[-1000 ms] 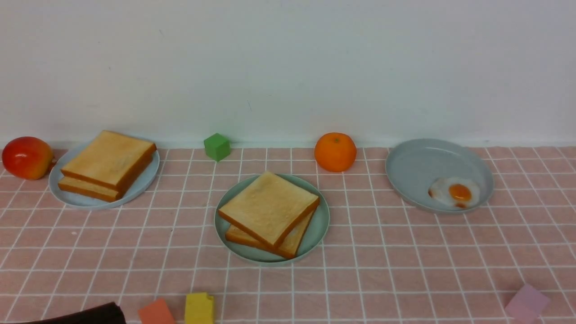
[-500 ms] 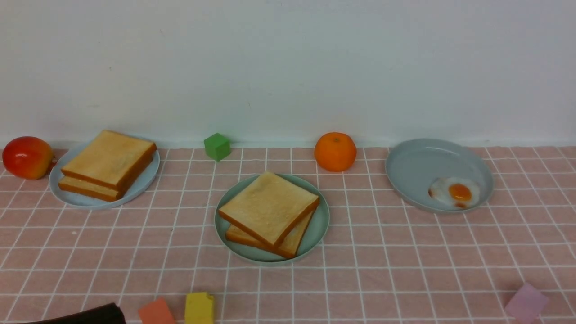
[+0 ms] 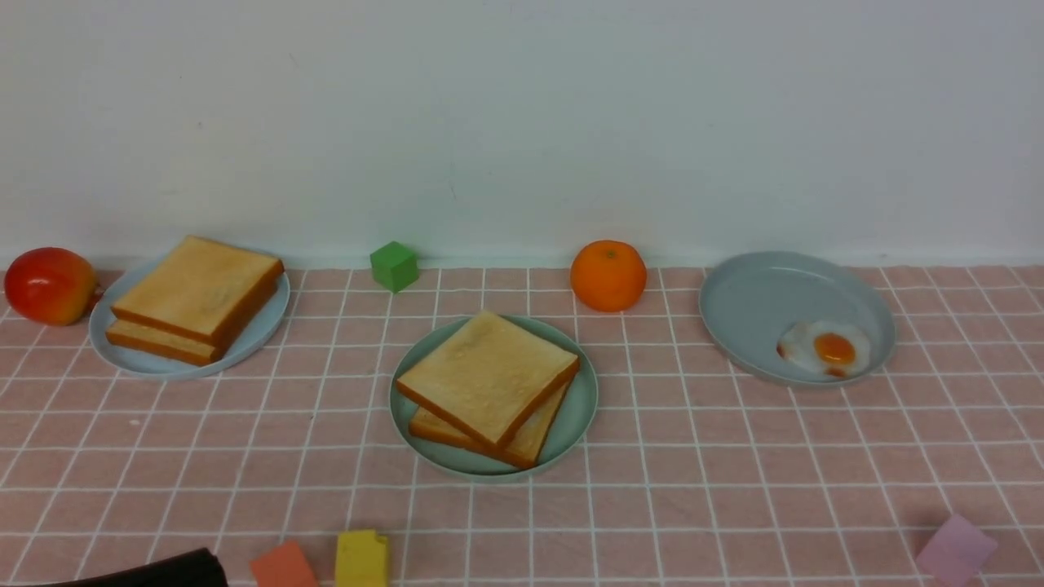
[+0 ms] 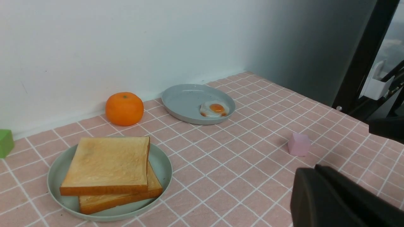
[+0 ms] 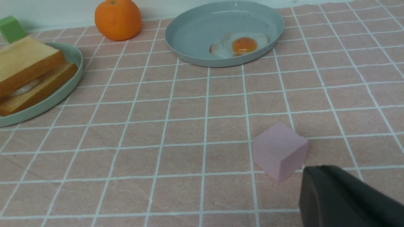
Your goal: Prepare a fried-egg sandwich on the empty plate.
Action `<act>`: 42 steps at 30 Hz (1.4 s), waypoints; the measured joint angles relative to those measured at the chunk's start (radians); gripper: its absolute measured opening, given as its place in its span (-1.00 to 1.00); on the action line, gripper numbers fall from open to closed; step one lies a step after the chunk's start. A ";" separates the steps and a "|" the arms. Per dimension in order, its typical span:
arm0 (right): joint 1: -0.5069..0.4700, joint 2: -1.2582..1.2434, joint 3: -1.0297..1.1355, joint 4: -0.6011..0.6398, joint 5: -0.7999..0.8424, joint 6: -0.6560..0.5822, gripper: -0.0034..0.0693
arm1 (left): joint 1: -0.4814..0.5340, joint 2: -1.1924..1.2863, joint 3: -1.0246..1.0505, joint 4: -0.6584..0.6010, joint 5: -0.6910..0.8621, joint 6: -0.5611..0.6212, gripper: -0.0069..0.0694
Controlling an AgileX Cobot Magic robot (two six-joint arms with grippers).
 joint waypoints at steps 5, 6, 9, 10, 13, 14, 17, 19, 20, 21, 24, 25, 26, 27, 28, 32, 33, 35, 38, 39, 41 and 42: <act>0.000 0.000 0.000 0.000 0.000 0.002 -0.92 | 0.000 0.000 0.000 0.000 0.000 0.000 -0.81; 0.000 0.000 0.000 0.000 0.000 0.003 -0.92 | 0.000 0.000 0.000 0.000 0.000 0.000 -0.81; 0.000 0.000 0.000 0.000 0.000 0.004 -0.92 | 0.000 0.000 0.000 0.000 0.000 0.000 -0.81; 0.000 0.000 0.000 0.000 0.000 0.004 -0.92 | 0.000 0.000 0.000 0.000 0.000 0.000 -0.81; -0.001 0.000 0.000 0.000 0.000 0.005 -0.91 | 0.000 0.000 0.000 0.000 0.000 0.000 -0.80; -0.001 0.000 0.000 0.000 0.000 0.005 -0.91 | 0.000 0.000 0.000 0.000 0.000 0.000 -0.80; -0.001 0.000 0.000 0.000 0.000 0.005 -0.90 | 0.000 0.000 0.000 0.000 -0.001 0.000 -0.79; -0.001 0.000 0.000 0.000 0.000 0.005 -0.90 | 0.000 0.000 0.006 0.001 -0.008 0.000 -0.78; -0.001 0.000 0.000 0.000 -0.001 0.005 -0.90 | 0.000 0.000 0.012 0.004 -0.009 0.000 -0.78; -0.001 0.000 0.000 0.000 -0.001 0.006 -0.90 | 0.000 0.000 0.019 0.013 -0.011 0.000 -0.78; -0.001 0.000 0.000 0.000 -0.001 0.007 -0.90 | 0.034 -0.020 0.058 0.079 -0.022 0.000 -0.77; -0.001 0.000 0.000 0.000 -0.001 0.007 -0.89 | 0.055 -0.034 0.071 0.096 -0.036 -0.002 -0.77; -0.001 0.000 0.000 0.000 -0.001 0.007 -0.89 | 0.082 -0.055 0.084 0.109 -0.047 -0.008 -0.77; -0.001 0.000 0.000 0.000 -0.001 0.007 -0.89 | 0.134 -0.082 0.106 0.120 -0.064 -0.017 -0.77; -0.001 0.000 0.000 0.000 -0.001 0.007 -0.89 | 0.154 -0.094 0.110 0.120 -0.066 -0.020 -0.78; -0.001 0.000 0.000 0.000 -0.001 0.008 -0.88 | 0.426 -0.238 0.210 0.128 -0.075 -0.084 -0.85; -0.001 0.000 0.000 0.000 -0.001 0.008 -0.88 | 0.464 -0.257 0.223 0.128 -0.069 -0.094 -0.85; -0.001 0.000 0.000 0.000 -0.001 0.008 -0.88 | 0.577 -0.276 0.264 0.129 -0.047 -0.114 -0.85; -0.001 0.000 0.000 0.000 -0.001 0.008 -0.87 | 0.683 -0.278 0.306 0.128 0.038 -0.154 -0.85; -0.001 0.000 0.000 0.000 -0.001 0.008 -0.87 | 0.693 -0.278 0.307 0.128 0.053 -0.160 -0.85; -0.001 0.000 0.000 0.000 -0.001 0.008 -0.87 | 0.730 -0.278 0.311 0.128 0.151 -0.196 -0.85; -0.001 0.000 0.000 0.000 -0.001 0.008 -0.86 | 0.731 -0.278 0.311 0.128 0.159 -0.197 -0.85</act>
